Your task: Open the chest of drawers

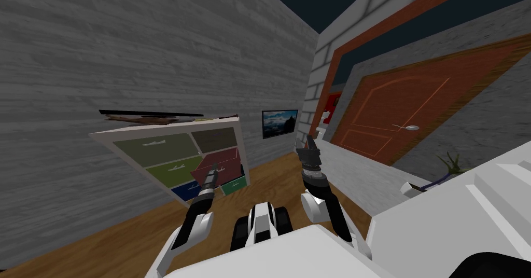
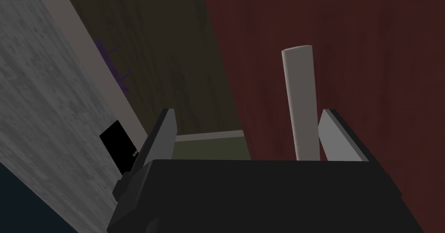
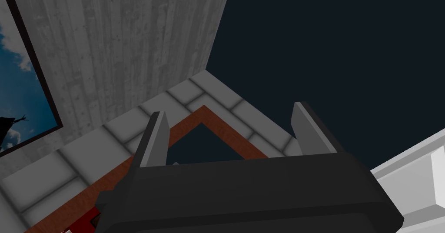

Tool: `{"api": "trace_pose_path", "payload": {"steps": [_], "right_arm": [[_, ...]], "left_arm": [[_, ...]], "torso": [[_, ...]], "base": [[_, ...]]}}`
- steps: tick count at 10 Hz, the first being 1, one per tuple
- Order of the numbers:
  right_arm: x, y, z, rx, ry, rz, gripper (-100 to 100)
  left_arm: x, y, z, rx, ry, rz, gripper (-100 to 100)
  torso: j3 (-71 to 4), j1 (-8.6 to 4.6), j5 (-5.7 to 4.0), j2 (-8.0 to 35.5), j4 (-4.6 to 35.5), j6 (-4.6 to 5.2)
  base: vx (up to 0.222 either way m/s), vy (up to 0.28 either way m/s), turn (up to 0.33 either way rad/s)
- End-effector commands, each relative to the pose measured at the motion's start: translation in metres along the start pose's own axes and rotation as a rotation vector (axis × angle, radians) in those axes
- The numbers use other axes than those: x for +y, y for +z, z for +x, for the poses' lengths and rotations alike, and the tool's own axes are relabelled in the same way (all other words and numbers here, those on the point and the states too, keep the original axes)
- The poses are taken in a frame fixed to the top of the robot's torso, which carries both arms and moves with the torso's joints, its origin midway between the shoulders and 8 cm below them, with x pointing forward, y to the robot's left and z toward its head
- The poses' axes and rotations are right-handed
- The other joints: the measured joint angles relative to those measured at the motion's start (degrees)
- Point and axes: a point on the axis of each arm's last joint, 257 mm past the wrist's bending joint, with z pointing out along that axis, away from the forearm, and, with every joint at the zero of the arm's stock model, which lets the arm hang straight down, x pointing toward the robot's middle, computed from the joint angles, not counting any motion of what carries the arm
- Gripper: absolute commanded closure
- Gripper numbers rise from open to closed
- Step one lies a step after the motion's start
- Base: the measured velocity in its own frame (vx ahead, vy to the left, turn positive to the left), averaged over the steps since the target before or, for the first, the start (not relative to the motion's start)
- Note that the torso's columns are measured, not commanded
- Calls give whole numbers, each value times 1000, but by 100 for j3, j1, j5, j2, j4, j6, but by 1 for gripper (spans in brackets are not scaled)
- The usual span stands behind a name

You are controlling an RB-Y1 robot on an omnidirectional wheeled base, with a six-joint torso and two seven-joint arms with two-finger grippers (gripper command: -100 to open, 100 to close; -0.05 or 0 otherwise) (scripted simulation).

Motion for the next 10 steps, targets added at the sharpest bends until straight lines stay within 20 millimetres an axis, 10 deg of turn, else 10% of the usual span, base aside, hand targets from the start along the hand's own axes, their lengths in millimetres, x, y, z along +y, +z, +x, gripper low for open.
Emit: {"api": "trace_pose_path", "payload": {"steps": [1, 4, 5, 10], "right_arm": [[0, 0, 0, 0, 0, 0, 0], [0, 0, 0, 0, 0, 0, 0], [0, 0, 0, 0, 0, 0, 0], [0, 0, 0, 0, 0, 0, 0]], "left_arm": [[-13, 6, -5, -2, -1, -1, -100], [-12, 5, -7, 1, -4, -21, -100], [-10, 4, -7, 2, -5, -29, 0], [-3, 2, -6, 4, -7, -47, 0]], "torso": [[9, -3, -1, 14, 5, 0], [23, -21, -29, 45, 40, -8], [22, -19, -22, 39, 29, -6], [5, -2, -3, 9, 5, -1]], "base": [[-19, -9, -9], [-15, -5, -13], [0, 0, 0], [0, 0, 0]]}}
